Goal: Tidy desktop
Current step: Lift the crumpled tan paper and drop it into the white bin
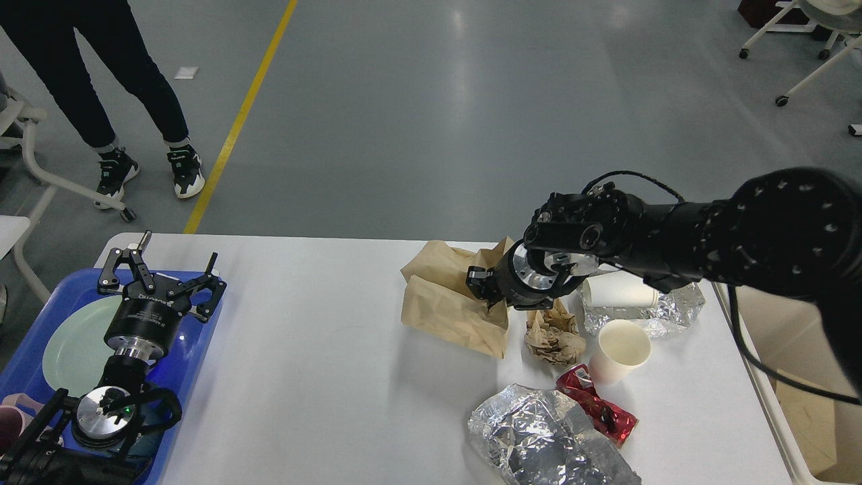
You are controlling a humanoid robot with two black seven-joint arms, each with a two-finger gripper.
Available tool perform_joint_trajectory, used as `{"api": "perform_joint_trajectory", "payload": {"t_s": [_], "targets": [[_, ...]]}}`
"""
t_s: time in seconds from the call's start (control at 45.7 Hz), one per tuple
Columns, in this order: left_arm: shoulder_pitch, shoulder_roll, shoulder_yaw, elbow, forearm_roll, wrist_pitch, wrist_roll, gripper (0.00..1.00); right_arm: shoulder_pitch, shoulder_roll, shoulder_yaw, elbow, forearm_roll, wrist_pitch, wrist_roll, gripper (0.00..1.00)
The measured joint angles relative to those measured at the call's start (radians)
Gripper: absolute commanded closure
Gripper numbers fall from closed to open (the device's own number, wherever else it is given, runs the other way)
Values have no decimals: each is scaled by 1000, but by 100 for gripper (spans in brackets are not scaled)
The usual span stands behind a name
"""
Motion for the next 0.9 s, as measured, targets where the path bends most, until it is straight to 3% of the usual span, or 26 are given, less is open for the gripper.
{"api": "perform_joint_trajectory", "payload": {"t_s": [0.328,0.525,0.613,0.766,0.897], "targets": [[0,0,0,0,0,0,-1,3,420,-196,-254,230,14,316,7,100],[0,0,0,0,0,0,-1,3,573,-232,-505,297,13,420,26,100],[0,0,0,0,0,0,-1,3,601,-242,-603,328,12,443,90,100],[0,0,0,0,-1,0,-1,3,685,-245,-749,436,6,446,276,100],[0,0,0,0,-1,0,-1,3,755,-249,-814,504,4,450,338,100]]}}
